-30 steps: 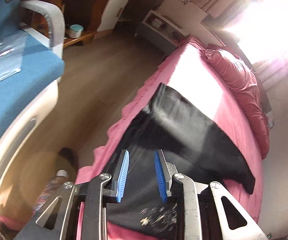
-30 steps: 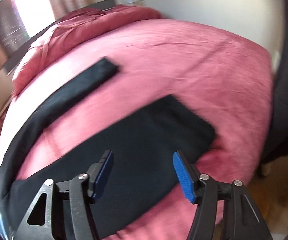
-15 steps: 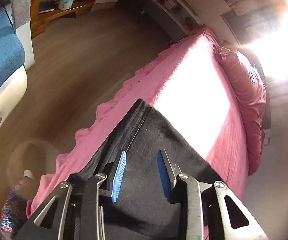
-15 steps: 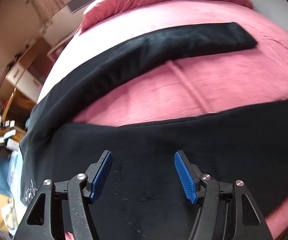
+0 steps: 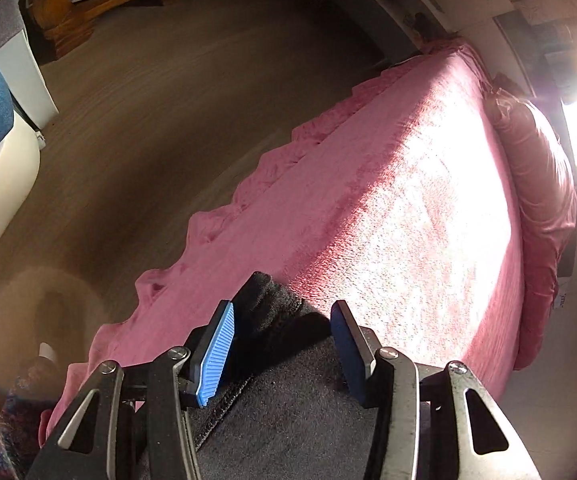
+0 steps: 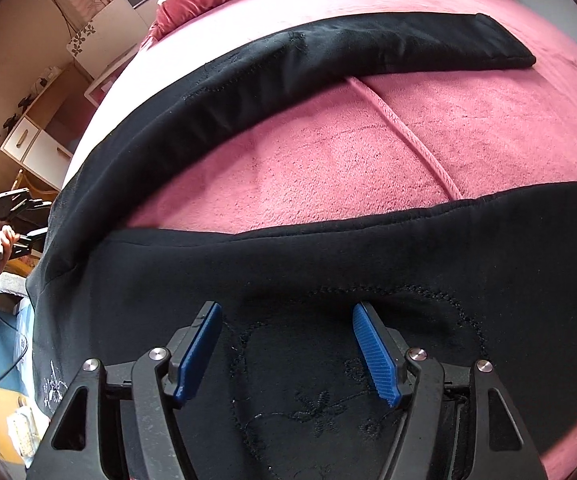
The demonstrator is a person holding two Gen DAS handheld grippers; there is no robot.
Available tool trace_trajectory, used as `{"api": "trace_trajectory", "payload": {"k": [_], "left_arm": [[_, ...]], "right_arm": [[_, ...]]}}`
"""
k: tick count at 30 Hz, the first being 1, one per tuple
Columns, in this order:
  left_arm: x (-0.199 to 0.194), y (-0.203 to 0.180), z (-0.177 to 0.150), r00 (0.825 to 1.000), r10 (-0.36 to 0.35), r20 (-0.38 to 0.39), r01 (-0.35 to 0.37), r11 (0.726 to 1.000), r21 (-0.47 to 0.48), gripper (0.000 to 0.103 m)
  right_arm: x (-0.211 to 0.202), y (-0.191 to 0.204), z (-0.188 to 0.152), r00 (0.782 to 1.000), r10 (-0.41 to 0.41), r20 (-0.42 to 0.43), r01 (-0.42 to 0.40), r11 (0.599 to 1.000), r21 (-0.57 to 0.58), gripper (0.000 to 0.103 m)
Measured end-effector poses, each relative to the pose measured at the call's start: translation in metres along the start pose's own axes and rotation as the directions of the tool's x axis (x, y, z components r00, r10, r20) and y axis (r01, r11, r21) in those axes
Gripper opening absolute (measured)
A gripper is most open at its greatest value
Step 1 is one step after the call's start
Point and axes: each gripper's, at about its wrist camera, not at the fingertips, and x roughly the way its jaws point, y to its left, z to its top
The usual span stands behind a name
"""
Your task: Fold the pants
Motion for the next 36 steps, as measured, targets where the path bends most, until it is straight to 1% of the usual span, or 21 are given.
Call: {"api": "trace_trajectory", "payload": {"k": [1,2,3,4,7,8,9,11,12,15,16,18,19,21,23,24,26,28,32,35,36], "left_arm": [[0.002,-0.002,-0.001,1.000,0.005,0.000,-0.005,1.000,0.017,0.041],[0.003,-0.003,-0.001,1.000,0.010,0.005,-0.010,0.999,0.037,0.038],[0.002,-0.003,-0.002,1.000,0.014,0.018,-0.015,0.998,0.055,0.031],[-0.001,-0.004,-0.003,0.999,0.006,0.038,-0.009,0.998,0.070,0.017],[-0.019,-0.013,-0.011,0.994,-0.020,0.105,0.005,0.990,0.141,0.010],[-0.029,-0.015,-0.016,0.990,-0.046,0.134,0.024,0.986,0.163,0.010],[-0.040,-0.017,-0.023,0.984,-0.074,0.159,0.043,0.981,0.188,0.010],[-0.064,-0.024,-0.039,0.971,-0.108,0.214,0.048,0.963,0.265,0.010],[-0.078,-0.027,-0.048,0.963,-0.148,0.226,0.076,0.952,0.297,0.010],[-0.120,-0.029,-0.081,0.934,-0.270,0.236,0.160,0.902,0.401,0.010],[-0.132,-0.028,-0.093,0.920,-0.319,0.226,0.197,0.877,0.438,0.010],[-0.159,-0.025,-0.122,0.895,-0.392,0.211,0.245,0.830,0.502,0.010],[-0.169,-0.021,-0.136,0.877,-0.442,0.185,0.292,0.800,0.525,0.009],[-0.190,-0.015,-0.165,0.857,-0.492,0.152,0.323,0.744,0.584,0.009],[-0.205,-0.005,-0.191,0.833,-0.546,0.092,0.379,0.683,0.625,0.009],[-0.212,-0.001,-0.205,0.831,-0.551,0.079,0.379,0.664,0.645,0.009],[-0.222,0.012,-0.228,0.821,-0.570,0.040,0.399,0.622,0.673,0.009],[-0.229,0.026,-0.245,0.826,-0.564,0.014,0.397,0.599,0.696,0.009],[-0.230,0.048,-0.271,0.833,-0.553,-0.030,0.411,0.580,0.703,0.009],[-0.228,0.057,-0.281,0.836,-0.547,-0.046,0.417,0.579,0.701,0.009],[-0.226,0.059,-0.282,0.834,-0.550,-0.052,0.426,0.580,0.694,0.009]], "right_arm": [[0.001,0.000,0.000,1.000,-0.003,-0.001,0.003,1.000,0.002,0.069],[0.002,0.001,0.000,1.000,-0.003,-0.001,0.003,1.000,0.003,0.069],[0.003,0.002,0.000,1.000,-0.004,-0.001,0.004,1.000,0.001,0.070],[0.004,0.004,0.000,1.000,-0.009,-0.001,0.009,1.000,-0.006,0.071],[0.005,0.010,-0.002,1.000,-0.019,0.002,0.019,1.000,-0.024,0.073],[0.005,0.011,-0.001,1.000,-0.023,0.003,0.023,0.999,-0.029,0.073],[0.005,0.012,-0.001,1.000,-0.026,0.003,0.026,0.999,-0.034,0.073],[0.005,0.014,0.000,1.000,-0.023,0.002,0.023,0.999,-0.032,0.073],[0.004,0.014,0.000,1.000,-0.018,0.001,0.018,0.999,-0.027,0.073],[-0.002,0.012,0.004,1.000,-0.004,0.012,0.004,1.000,-0.009,0.073],[-0.006,0.009,0.006,1.000,0.001,0.020,-0.001,1.000,-0.005,0.073],[-0.012,0.005,0.013,0.999,0.024,0.035,-0.024,1.000,0.014,0.073],[-0.015,0.003,0.019,0.998,0.038,0.045,-0.040,0.999,0.027,0.072],[-0.021,0.001,0.033,0.994,0.086,0.064,-0.089,0.995,0.043,0.065],[-0.024,0.002,0.045,0.990,0.116,0.081,-0.121,0.991,0.053,0.060],[-0.025,0.003,0.055,0.986,0.142,0.088,-0.148,0.987,0.065,0.056],[-0.025,0.007,0.077,0.974,0.203,0.101,-0.211,0.974,0.086,0.051],[-0.023,0.011,0.099,0.969,0.223,0.111,-0.234,0.967,0.102,0.047],[-0.013,0.021,0.137,0.953,0.280,0.119,-0.297,0.942,0.155,0.046],[0.002,0.032,0.170,0.944,0.305,0.124,-0.325,0.923,0.207,0.046],[0.005,0.034,0.178,0.945,0.303,0.123,-0.324,0.920,0.219,0.046]]}}
